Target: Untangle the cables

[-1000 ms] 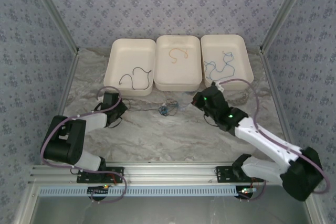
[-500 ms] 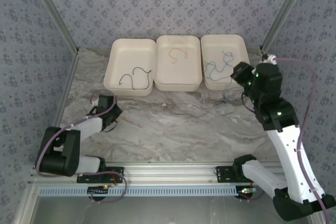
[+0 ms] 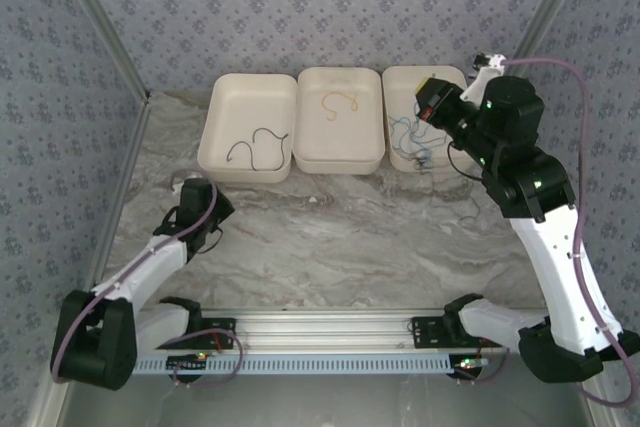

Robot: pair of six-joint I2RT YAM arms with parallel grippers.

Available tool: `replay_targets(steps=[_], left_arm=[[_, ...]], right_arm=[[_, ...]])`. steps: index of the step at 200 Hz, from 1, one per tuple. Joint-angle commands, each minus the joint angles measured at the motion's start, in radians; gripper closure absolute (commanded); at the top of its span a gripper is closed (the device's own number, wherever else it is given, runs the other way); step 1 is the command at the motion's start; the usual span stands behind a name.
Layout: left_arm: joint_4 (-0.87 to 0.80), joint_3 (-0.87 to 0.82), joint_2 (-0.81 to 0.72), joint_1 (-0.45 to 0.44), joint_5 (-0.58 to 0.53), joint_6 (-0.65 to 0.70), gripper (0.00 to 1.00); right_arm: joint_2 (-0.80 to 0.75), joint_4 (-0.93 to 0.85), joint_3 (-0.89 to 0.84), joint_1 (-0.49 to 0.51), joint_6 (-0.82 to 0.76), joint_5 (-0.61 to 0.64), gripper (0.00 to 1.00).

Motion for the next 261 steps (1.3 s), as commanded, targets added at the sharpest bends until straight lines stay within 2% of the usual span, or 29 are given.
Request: replay_targets(steps=[1, 11, 29, 58, 76, 90, 104, 128, 153, 168, 182, 199, 213, 230, 261], left_arm=[[-0.021, 0.052, -0.101, -0.063, 0.009, 0.045, 0.62], [-0.041, 0.06, -0.146, -0.09, -0.001, 0.045, 0.52], [-0.084, 0.073, -0.23, -0.129, -0.027, 0.036, 0.42], [-0.073, 0.076, -0.3, -0.177, 0.006, 0.048, 0.39], [-0.072, 0.085, -0.28, -0.218, 0.033, 0.087, 0.38], [-0.07, 0.072, -0.273, -0.242, 0.027, 0.108, 0.33], [-0.068, 0.044, -0.273, -0.244, 0.022, 0.107, 0.31], [-0.074, 0.025, -0.245, -0.244, 0.041, 0.091, 0.33], [-0.085, 0.036, -0.17, -0.27, 0.064, 0.077, 0.39], [-0.069, 0.042, -0.121, -0.342, 0.05, 0.122, 0.42], [-0.049, 0.056, -0.066, -0.423, 0.041, 0.219, 0.43], [-0.05, 0.1, 0.046, -0.508, 0.046, 0.358, 0.36], [-0.11, 0.176, 0.178, -0.553, 0.033, 0.42, 0.26], [-0.213, 0.287, 0.334, -0.563, 0.021, 0.394, 0.2], [-0.189, 0.337, 0.467, -0.574, 0.045, 0.232, 0.18]], right_arm=[[-0.006, -0.003, 0.085, 0.046, -0.039, -0.018, 1.0], [0.001, -0.003, 0.093, 0.064, -0.037, -0.024, 1.0], [0.012, 0.004, 0.088, 0.097, -0.031, -0.04, 1.0], [-0.003, 0.025, -0.013, 0.096, -0.011, -0.041, 1.0], [-0.016, 0.038, -0.128, 0.054, 0.006, -0.066, 1.0], [-0.022, 0.071, -0.231, 0.012, 0.008, -0.107, 1.0], [-0.017, 0.088, -0.324, -0.021, -0.001, -0.128, 1.0], [-0.009, 0.109, -0.487, -0.066, -0.001, -0.159, 1.0], [-0.01, 0.136, -0.591, -0.089, 0.001, -0.174, 1.0], [-0.01, 0.136, -0.62, -0.09, -0.007, -0.163, 1.0], [-0.01, 0.131, -0.628, -0.098, -0.02, -0.151, 1.0], [-0.009, 0.121, -0.628, -0.116, -0.03, -0.152, 1.0], [-0.004, 0.111, -0.622, -0.132, -0.038, -0.156, 1.0], [-0.005, 0.102, -0.617, -0.138, -0.046, -0.154, 1.0], [-0.022, 0.101, -0.631, -0.145, -0.046, -0.153, 1.0]])
